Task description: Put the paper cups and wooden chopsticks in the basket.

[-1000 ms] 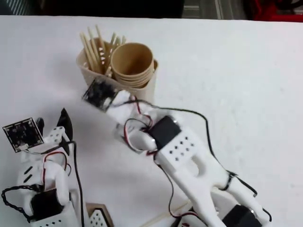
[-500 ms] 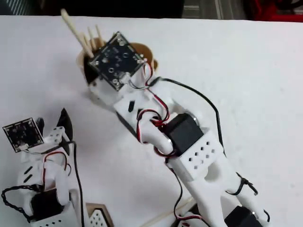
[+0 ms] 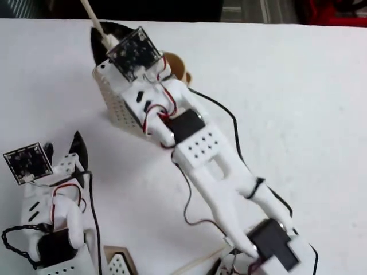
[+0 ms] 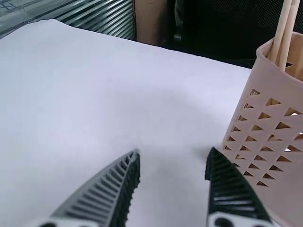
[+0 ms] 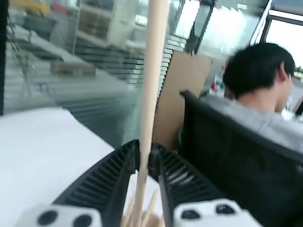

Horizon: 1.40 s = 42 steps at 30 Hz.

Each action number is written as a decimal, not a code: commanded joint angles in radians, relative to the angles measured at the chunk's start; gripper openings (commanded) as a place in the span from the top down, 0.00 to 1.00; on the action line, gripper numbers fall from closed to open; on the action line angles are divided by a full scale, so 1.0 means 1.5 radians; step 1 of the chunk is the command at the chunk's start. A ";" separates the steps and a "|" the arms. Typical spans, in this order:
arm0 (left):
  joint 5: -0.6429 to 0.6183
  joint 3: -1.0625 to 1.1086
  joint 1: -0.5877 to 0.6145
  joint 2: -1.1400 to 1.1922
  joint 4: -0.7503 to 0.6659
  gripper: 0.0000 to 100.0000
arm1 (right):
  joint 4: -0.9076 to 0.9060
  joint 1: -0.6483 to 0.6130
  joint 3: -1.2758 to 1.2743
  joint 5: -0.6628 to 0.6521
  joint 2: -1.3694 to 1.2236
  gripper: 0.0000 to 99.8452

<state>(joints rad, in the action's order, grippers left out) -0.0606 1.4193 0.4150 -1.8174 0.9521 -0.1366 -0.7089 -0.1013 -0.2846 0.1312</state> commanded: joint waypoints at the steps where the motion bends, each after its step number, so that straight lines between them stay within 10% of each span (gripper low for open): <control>1: -0.005 -0.002 0.006 -0.005 -0.016 0.77 | 0.016 0.022 0.005 0.007 -0.022 0.98; 21: -0.005 0.005 0.004 -0.005 -0.021 0.77 | -0.011 0.023 -0.031 0.023 -0.102 0.87; 35: -0.005 0.019 0.002 -0.005 -0.041 0.77 | -0.277 0.019 -0.030 0.090 0.360 0.82; 42: 0.055 0.018 -0.067 -0.005 -0.040 0.77 | -0.293 0.043 -0.035 -0.023 0.528 0.97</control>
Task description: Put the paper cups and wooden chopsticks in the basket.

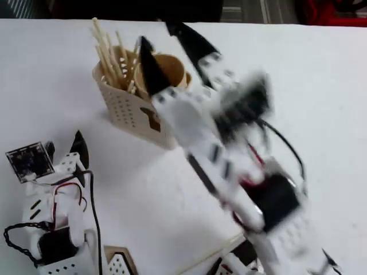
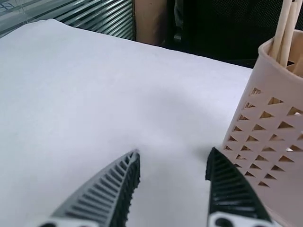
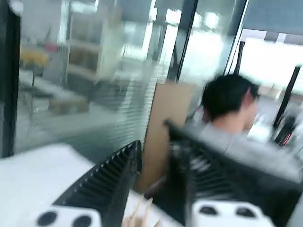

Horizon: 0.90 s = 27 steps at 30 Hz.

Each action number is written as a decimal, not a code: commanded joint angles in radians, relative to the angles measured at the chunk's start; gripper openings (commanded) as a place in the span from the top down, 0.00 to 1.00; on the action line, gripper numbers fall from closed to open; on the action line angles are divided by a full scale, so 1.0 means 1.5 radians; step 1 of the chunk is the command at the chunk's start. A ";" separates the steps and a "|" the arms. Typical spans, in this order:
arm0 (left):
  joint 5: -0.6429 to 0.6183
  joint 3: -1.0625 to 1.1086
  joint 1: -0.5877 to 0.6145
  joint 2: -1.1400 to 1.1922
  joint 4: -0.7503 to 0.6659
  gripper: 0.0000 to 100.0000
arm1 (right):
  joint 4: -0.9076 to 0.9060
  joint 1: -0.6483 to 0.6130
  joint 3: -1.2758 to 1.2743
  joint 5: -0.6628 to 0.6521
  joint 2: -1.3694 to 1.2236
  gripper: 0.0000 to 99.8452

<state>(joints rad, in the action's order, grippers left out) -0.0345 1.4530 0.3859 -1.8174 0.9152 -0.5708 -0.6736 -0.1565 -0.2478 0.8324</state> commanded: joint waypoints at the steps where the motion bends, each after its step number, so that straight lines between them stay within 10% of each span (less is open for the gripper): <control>1: 0.051 -0.004 -0.069 -0.004 -0.014 0.77 | -0.004 0.027 0.002 -0.061 0.075 0.99; 14: 0.197 -0.138 -0.332 0.042 0.091 0.76 | 0.003 0.188 0.007 -0.074 0.198 0.98; 27: 0.266 -0.449 -0.552 0.612 0.239 0.68 | 0.021 0.260 0.007 -0.078 0.196 0.98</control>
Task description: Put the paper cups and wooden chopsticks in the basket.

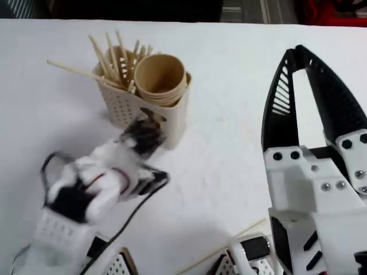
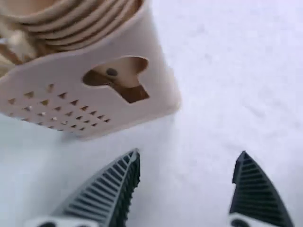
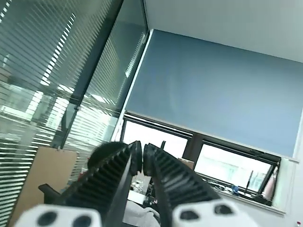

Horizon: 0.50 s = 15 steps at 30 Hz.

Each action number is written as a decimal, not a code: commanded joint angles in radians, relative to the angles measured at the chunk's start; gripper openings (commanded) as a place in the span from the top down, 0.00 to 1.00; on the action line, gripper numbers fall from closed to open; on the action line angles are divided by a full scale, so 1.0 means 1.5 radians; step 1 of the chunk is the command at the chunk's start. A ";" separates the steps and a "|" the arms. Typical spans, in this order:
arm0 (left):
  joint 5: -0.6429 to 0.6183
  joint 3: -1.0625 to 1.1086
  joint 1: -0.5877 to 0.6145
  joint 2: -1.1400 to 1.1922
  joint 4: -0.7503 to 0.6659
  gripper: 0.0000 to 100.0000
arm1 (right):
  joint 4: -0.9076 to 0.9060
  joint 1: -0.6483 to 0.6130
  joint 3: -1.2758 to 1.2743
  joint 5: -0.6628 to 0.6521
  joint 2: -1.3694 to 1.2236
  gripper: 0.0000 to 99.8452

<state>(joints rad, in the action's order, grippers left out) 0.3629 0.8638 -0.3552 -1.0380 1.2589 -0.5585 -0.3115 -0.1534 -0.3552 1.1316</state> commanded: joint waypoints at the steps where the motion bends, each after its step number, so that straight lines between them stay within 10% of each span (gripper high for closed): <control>1: 0.000 -0.057 -0.079 0.117 0.007 0.67 | 0.013 0.025 0.005 -0.006 -0.004 0.98; 15: -0.002 -0.058 -0.276 0.415 -0.030 0.68 | 0.027 0.080 0.005 -0.003 -0.004 0.98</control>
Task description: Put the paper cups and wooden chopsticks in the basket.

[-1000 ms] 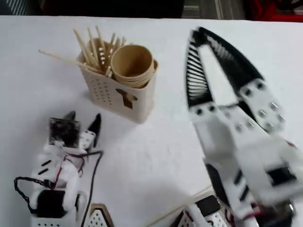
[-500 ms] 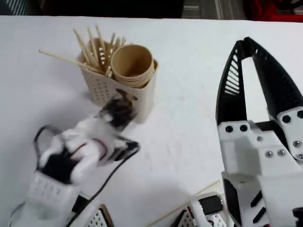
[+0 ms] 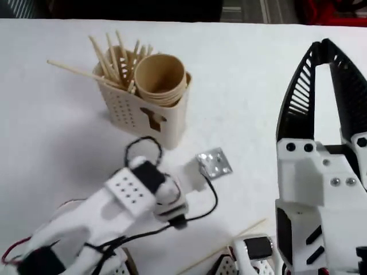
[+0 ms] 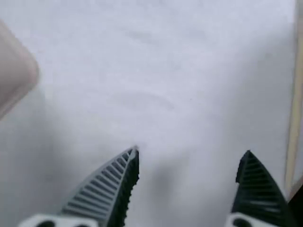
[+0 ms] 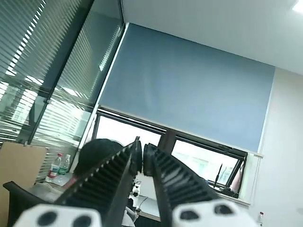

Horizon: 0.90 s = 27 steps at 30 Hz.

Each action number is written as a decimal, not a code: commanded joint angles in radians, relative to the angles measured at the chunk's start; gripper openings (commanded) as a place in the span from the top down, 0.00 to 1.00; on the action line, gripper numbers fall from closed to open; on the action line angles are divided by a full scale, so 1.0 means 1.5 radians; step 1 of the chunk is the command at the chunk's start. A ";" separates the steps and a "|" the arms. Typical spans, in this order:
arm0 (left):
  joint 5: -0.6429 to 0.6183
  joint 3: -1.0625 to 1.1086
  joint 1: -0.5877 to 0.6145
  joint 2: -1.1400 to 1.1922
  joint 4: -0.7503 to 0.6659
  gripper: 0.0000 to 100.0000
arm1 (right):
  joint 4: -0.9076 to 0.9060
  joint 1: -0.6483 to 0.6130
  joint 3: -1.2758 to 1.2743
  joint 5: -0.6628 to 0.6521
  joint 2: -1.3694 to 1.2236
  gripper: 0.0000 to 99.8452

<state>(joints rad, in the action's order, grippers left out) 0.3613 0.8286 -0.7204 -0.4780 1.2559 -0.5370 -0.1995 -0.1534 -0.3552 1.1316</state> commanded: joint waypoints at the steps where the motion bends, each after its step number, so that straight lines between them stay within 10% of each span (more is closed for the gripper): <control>1: -0.001 -0.035 -0.041 0.061 -0.042 0.68 | 0.013 0.006 0.005 -0.003 -0.004 0.98; 27: -0.220 -0.131 -0.201 0.276 -0.137 0.68 | 0.013 0.006 0.005 -0.006 -0.003 0.98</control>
<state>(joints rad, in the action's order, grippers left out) 0.0468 0.6736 -0.9782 -0.0560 1.0503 -0.5370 -0.2041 -0.1534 -0.3567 1.1316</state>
